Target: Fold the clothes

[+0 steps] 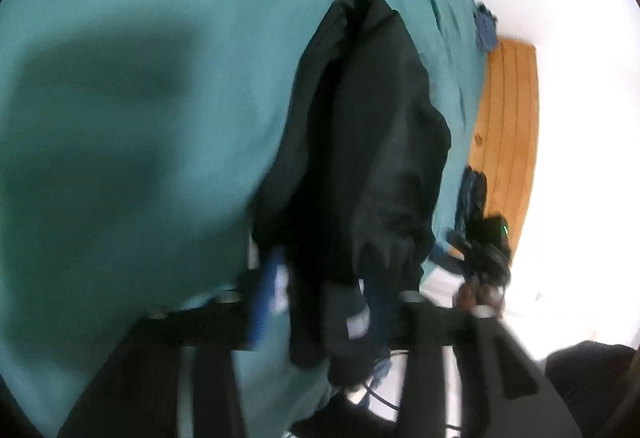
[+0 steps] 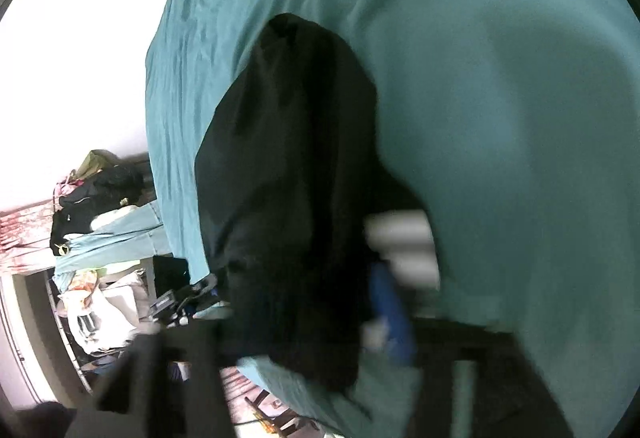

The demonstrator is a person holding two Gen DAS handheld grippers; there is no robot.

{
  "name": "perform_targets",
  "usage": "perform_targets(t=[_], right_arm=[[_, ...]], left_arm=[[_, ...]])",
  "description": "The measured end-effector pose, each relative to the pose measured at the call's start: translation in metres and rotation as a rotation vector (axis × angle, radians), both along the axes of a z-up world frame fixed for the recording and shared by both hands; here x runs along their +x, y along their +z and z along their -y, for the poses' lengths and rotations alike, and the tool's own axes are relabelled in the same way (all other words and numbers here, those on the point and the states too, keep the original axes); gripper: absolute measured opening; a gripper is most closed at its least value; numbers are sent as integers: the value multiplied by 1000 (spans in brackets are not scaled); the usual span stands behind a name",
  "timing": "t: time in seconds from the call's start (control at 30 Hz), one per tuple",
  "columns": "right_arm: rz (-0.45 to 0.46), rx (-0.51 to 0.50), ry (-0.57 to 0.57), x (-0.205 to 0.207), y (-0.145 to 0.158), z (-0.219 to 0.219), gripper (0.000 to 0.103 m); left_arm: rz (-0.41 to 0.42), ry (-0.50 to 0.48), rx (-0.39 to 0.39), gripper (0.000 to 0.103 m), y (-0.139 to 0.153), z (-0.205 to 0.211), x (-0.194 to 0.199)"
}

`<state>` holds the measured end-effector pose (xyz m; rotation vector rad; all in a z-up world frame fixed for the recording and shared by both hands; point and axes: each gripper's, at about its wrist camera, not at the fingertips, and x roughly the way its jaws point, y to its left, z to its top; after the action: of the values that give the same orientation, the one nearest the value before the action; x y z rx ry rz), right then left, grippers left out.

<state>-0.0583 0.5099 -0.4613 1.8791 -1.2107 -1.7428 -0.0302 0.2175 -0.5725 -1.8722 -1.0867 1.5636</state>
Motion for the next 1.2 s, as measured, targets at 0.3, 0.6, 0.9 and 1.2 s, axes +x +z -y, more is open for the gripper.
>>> perform_targets(t=[0.3,0.6,0.9,1.2], right_arm=[[98,-87,-27,38,-25,20,43],[54,-394,-166,59,0,6,11],[175,-218,-72,79,-27,9,12],[-18,51,99,36,28,-40,85]], left_arm=[[125,126,156,61,-8,-33,65],[133,173,363,16,1,-23,64],[234,36,264,16,-42,-13,70],[161,-51,205,79,-17,15,63]])
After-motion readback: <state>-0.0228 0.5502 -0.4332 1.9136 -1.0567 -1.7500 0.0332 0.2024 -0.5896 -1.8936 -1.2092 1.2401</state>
